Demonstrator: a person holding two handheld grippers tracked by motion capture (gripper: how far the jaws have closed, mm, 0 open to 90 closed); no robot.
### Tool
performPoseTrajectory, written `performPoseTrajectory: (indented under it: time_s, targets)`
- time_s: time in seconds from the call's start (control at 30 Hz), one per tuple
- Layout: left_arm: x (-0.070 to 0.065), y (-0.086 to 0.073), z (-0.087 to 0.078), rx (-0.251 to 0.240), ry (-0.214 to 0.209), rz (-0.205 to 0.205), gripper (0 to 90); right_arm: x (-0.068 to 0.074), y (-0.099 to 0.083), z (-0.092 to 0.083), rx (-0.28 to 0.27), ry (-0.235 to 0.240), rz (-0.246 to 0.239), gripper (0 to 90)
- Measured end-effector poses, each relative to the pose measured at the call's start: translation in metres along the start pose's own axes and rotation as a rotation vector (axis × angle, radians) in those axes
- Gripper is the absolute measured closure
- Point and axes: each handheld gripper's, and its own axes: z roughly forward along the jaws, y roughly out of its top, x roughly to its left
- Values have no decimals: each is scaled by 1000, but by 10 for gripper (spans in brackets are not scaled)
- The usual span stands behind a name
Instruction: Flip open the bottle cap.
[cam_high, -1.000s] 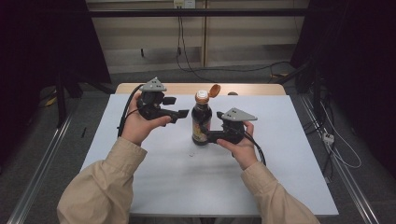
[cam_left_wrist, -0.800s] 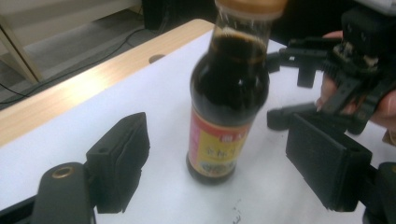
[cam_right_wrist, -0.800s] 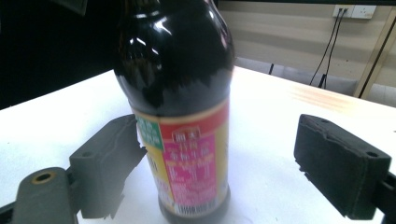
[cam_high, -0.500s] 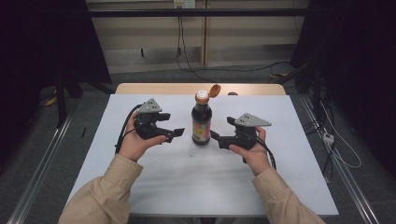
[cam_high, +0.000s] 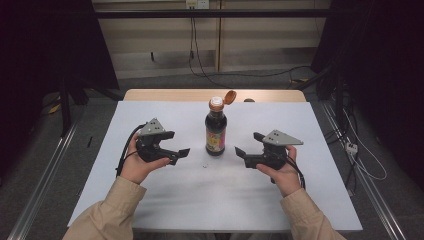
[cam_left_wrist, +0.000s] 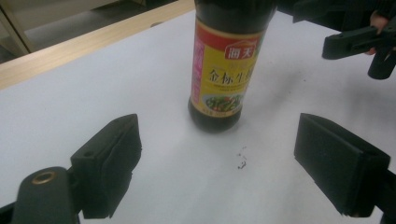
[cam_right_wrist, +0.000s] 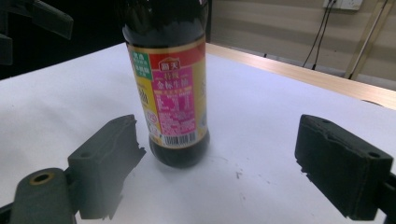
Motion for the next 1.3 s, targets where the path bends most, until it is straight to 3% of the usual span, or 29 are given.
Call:
performPoseTrajectory:
  time_s: [0.23, 0.27, 0.87, 1.13, 1.3]
  targets:
    - [0, -19, -4, -11, 3, -34, 132, -7, -9, -13, 9, -15, 12, 125]
    - [0, -21, -5, -15, -2, -53, 132, -8, -11, -15, 10, -16, 13, 125]
    - [3, -60, -28, -1, 22, -64, 117, -15, -36, -50, 21, -56, 23, 127]
    - [4, -68, -38, -10, 45, -63, 111, -14, -44, -63, 9, -59, 31, 128]
    - [4, -71, -39, -21, 56, -90, 91, -15, -48, -69, 12, -64, 27, 127]
